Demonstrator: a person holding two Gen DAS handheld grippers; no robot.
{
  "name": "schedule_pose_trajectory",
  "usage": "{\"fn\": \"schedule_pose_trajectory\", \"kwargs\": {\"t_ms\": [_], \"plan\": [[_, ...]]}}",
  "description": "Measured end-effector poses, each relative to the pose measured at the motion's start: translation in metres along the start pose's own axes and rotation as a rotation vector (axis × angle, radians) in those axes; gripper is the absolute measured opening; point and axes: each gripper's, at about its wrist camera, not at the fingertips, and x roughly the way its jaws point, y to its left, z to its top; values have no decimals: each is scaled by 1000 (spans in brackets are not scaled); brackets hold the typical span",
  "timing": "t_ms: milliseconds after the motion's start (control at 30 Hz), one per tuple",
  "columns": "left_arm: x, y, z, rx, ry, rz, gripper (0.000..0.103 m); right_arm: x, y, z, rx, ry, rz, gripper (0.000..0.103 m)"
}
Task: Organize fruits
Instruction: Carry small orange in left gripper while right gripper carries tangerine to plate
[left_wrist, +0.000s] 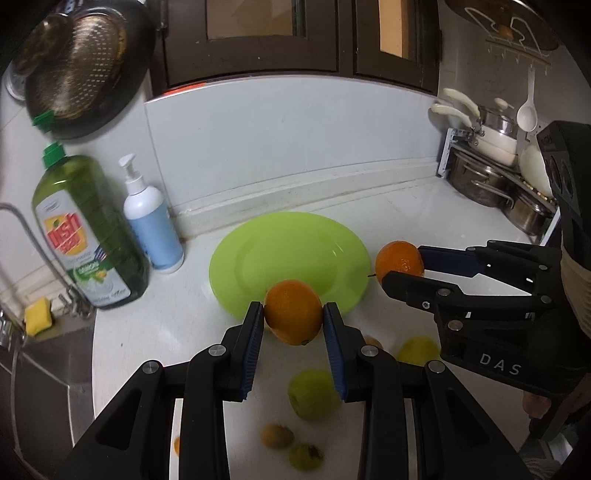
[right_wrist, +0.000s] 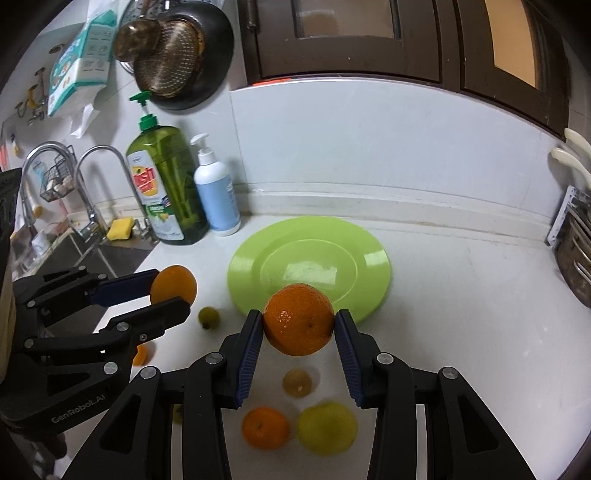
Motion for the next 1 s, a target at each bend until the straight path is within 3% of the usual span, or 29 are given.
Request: {"fn": "schedule_pose_trajectory", "kwargs": {"t_ms": [333,1000], "plan": [[63,14,25,5,93,-22,33,60,-19,19,-3,95,28,41],[147,29,24,-13,268,-56,33,144,-36,25,-9,257,62,41]]}}
